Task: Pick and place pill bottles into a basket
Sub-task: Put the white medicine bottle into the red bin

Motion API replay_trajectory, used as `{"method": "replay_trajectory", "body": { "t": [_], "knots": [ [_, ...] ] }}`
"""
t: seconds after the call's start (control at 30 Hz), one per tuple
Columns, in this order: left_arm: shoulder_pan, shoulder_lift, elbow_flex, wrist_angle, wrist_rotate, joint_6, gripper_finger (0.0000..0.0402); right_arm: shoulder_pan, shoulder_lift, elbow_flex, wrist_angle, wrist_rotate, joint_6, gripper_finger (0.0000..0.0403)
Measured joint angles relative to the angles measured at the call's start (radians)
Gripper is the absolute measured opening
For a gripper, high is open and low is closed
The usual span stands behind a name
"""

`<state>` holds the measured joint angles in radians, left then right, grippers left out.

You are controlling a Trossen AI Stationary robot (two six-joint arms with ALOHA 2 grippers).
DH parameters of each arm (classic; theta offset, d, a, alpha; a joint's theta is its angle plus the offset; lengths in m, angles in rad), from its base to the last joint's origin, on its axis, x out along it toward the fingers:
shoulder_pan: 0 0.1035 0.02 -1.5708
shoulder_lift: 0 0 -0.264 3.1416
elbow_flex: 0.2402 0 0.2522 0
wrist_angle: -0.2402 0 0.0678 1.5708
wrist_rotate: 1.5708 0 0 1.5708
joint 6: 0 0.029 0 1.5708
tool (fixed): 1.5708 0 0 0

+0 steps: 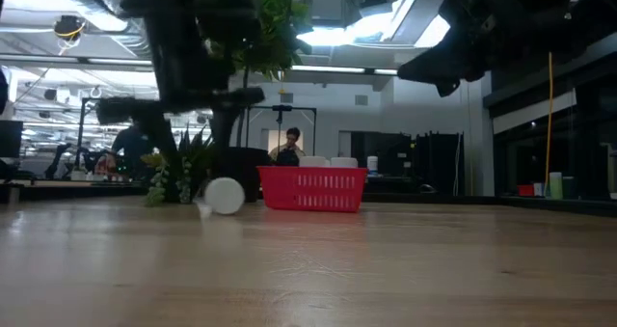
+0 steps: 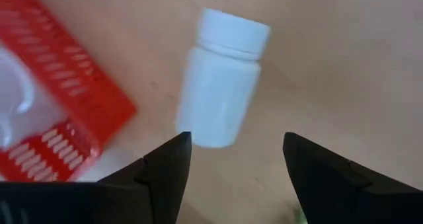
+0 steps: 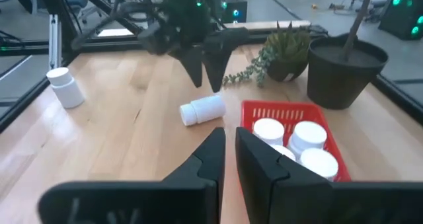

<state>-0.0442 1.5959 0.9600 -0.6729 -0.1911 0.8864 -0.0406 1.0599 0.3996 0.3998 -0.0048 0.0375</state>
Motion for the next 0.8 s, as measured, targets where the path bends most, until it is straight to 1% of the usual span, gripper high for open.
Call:
{"method": "replay_trajectory", "body": {
  "t": [0.17,0.23,0.3,0.37,0.5,0.6,0.8],
  "knots": [
    [0.031,0.068,0.0,0.108,-0.056,0.099,0.0235,0.004,0.0,0.0,-0.03,0.0,0.035,0.0042],
    [0.045,0.077,-0.002,0.143,-0.047,0.121,0.0235,0.009,0.0,0.0,-0.036,0.0,0.037,0.0042],
    [0.056,0.075,0.0,0.178,-0.013,0.13,0.0235,0.019,0.0,0.0,-0.041,0.0,0.037,0.0042],
    [0.06,0.074,0.0,0.184,0.009,0.132,0.0235,0.027,0.0,0.0,-0.041,0.0,0.037,0.0042],
    [0.061,0.074,0.0,0.182,0.02,0.133,0.0235,0.045,0.0,0.0,-0.043,0.0,0.037,0.0042],
    [0.06,0.074,0.0,0.186,0.057,0.107,0.0235,0.053,0.0,0.0,-0.043,0.0,0.037,0.0042],
    [0.059,0.074,0.0,0.212,0.114,-0.029,0.0235,0.054,0.0,0.0,-0.043,0.0,0.037,0.0042]
  ]
}}
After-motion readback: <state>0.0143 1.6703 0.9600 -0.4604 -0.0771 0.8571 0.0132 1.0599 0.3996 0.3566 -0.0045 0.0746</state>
